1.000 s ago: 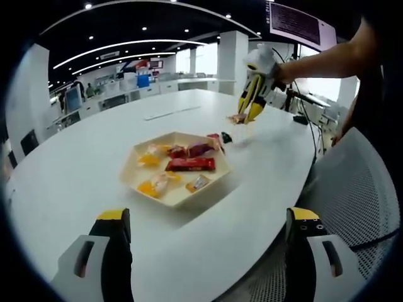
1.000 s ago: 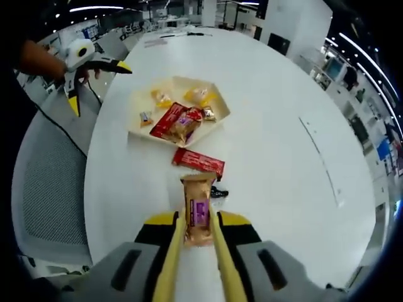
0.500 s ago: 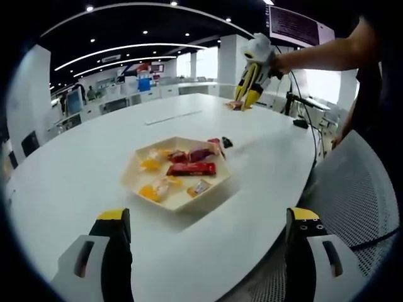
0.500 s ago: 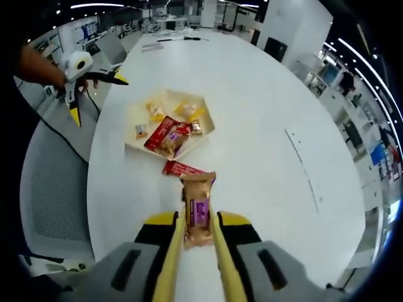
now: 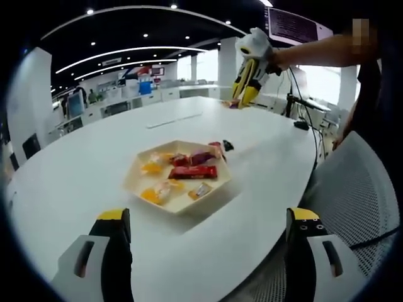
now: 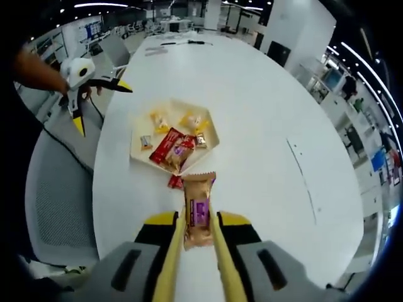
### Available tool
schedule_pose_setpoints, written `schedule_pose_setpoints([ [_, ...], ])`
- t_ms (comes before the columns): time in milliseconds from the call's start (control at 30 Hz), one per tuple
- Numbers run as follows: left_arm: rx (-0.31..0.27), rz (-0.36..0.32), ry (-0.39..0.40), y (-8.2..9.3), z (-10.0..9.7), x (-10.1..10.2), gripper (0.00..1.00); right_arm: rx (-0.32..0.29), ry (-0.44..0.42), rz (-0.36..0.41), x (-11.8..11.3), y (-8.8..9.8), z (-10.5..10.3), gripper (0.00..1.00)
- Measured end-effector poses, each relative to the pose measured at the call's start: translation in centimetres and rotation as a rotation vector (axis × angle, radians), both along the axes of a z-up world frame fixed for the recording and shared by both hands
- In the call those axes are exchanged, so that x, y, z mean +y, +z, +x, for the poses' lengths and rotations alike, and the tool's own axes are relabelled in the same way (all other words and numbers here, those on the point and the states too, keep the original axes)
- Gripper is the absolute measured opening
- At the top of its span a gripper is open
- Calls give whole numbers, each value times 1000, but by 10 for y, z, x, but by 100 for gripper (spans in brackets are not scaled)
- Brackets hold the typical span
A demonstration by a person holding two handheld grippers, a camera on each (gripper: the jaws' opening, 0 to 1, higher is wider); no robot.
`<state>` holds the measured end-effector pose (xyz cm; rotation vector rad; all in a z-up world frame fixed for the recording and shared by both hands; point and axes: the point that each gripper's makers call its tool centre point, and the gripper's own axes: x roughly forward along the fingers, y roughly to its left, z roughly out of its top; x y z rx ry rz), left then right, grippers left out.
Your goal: Place the target food into the container with the food tongs after gripping and lifting it, then release it inside without dropping or visibly crushing the food.
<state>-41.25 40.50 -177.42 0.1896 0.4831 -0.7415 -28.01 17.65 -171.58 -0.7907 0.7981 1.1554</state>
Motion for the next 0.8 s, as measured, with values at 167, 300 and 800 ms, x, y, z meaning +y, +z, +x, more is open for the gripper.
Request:
schedule_pose_setpoints([
  [167, -10, 29, -11, -2, 0, 0, 99, 3, 11, 11, 15, 4, -1, 23],
  [300, -7, 40, -8, -4, 0, 0, 99, 5, 12, 41, 37, 11, -2, 23],
  [800, -2, 57, 33, -6, 3, 7, 99, 8, 42, 90, 102, 30, 7, 23],
])
